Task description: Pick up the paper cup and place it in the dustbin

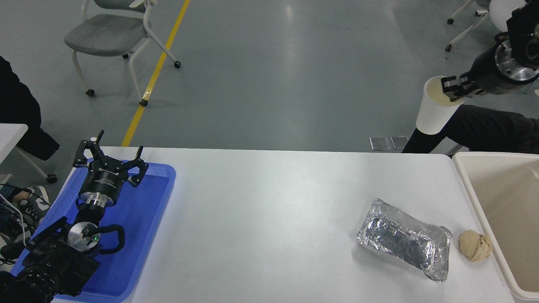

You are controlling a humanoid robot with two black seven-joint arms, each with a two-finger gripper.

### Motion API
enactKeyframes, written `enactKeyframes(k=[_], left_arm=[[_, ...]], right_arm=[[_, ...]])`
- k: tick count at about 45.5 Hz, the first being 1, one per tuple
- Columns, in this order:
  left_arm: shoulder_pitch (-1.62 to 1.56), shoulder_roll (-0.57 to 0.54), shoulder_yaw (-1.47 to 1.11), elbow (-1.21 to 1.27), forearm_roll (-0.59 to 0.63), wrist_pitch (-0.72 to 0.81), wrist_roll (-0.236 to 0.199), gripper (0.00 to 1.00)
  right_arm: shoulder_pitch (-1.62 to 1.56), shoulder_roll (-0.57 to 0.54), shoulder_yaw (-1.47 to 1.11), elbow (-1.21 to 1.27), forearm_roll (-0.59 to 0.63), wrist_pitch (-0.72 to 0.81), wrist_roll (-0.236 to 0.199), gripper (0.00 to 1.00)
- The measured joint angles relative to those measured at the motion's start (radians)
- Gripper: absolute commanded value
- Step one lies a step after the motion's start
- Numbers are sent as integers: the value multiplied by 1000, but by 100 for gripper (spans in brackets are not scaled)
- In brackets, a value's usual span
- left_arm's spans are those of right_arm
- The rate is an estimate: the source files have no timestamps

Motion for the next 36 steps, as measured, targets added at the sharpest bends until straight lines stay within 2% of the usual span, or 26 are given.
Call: enactKeyframes(k=[7,19,27,36], left_arm=[[0,0,0,1,0,0,0,100],[0,0,0,1,0,0,-2,100],[0,0,0,1,0,0,-3,100],[0,-1,0,1,0,0,-3,100]], right_arm=[[-54,-132,-22,-81,-17,0,6,0],[-319,-272,105,-320,-26,-24,14,0],[-585,-296,273,-525,-23,-59,17,0],[-878,-225,495,-719,-15,-141,18,0]])
